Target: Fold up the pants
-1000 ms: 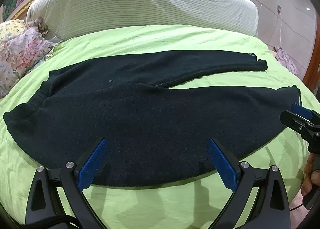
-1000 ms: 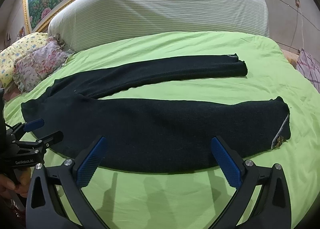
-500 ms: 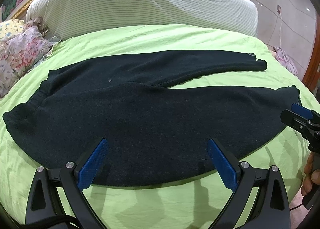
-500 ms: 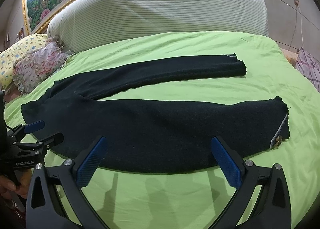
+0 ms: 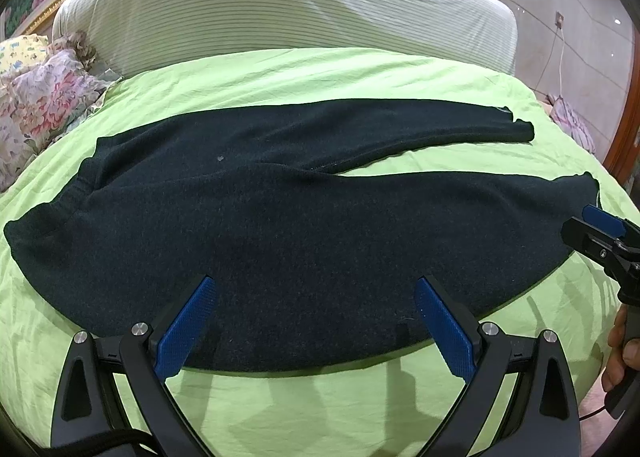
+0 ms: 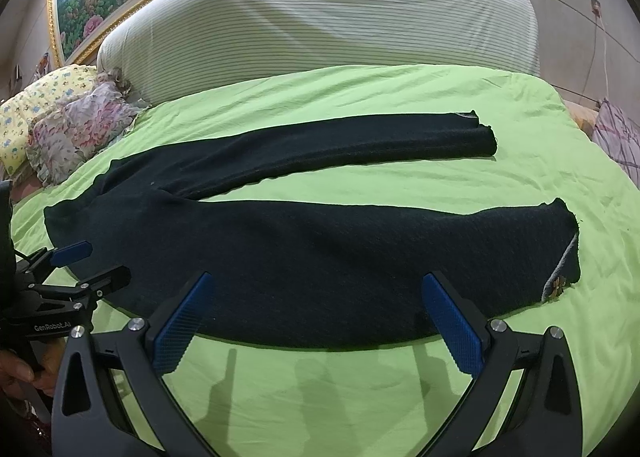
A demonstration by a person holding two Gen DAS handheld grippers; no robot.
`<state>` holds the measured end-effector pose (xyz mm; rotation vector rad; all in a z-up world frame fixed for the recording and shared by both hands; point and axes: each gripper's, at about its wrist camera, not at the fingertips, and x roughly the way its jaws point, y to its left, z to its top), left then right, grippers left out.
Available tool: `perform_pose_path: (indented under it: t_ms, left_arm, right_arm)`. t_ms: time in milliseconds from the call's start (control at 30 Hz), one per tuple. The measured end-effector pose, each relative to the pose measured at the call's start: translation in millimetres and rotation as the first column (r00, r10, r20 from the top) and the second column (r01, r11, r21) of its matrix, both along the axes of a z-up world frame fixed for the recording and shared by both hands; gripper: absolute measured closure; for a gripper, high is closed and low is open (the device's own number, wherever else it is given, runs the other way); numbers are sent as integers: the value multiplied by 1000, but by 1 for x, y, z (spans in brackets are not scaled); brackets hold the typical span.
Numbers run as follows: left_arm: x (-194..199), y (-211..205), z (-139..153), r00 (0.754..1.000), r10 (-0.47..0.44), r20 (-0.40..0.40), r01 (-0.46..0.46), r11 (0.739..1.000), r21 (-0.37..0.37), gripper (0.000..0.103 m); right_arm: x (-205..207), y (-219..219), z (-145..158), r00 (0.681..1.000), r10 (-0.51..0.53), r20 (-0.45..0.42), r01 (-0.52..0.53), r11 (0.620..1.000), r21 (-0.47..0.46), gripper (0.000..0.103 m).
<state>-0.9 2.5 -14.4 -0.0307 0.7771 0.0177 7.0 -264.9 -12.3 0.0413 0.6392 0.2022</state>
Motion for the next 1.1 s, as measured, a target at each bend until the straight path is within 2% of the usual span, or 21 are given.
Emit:
perform_pose_path:
  t_ms: [800,933,1100]
  left_arm:
    - [0,-1,1,999,-35,-8,35,999,-21,3]
    - [0,-1,4,999,-39,9,39,999,-21,3]
    - [4,2,7,997,-78,18,79,995,-59,3]
  right_arm:
    - [2,-7,4,1000,-11,4,11,1000,19,0]
    - [2,-9,5,1000,-17,5,17,999,33,0]
    - [4,-15,10,1000,-26,11,25,998,50,0]
